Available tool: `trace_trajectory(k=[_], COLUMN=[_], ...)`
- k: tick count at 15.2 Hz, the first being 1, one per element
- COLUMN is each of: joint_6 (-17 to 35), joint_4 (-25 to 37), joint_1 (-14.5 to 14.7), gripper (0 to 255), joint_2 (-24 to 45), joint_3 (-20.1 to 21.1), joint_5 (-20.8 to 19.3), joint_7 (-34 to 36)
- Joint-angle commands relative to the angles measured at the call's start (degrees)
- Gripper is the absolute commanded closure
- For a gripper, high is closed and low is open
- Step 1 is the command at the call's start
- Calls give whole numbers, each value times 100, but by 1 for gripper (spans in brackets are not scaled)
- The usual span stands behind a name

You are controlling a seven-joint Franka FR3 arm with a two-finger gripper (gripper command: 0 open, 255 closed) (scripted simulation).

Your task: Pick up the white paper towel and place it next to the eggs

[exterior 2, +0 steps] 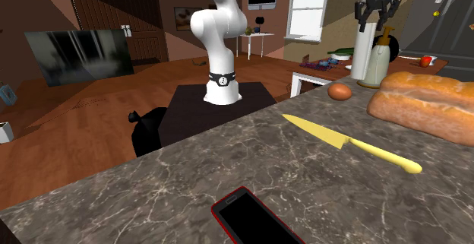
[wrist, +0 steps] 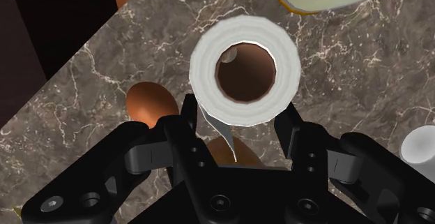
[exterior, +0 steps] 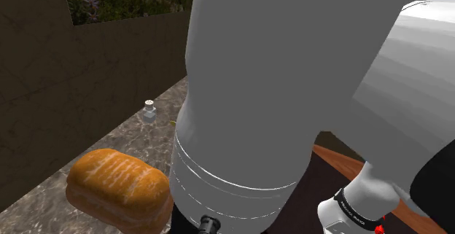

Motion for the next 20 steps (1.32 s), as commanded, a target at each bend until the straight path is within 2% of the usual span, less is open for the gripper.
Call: trace_trajectory(k=[1, 10, 17, 18, 20], joint_6=[152, 820, 820, 820, 820], joint_4=[-118, -572, -572, -572, -573], joint_1=[8, 44, 44, 44, 44], gripper=[255, 255, 255, 0, 0], joint_2=[38, 300, 300, 299, 299], joint_3=[8, 30, 30, 30, 30], joint_5=[-19, -171, -171, -171, -171], joint_7=[5, 65, 65, 64, 64])
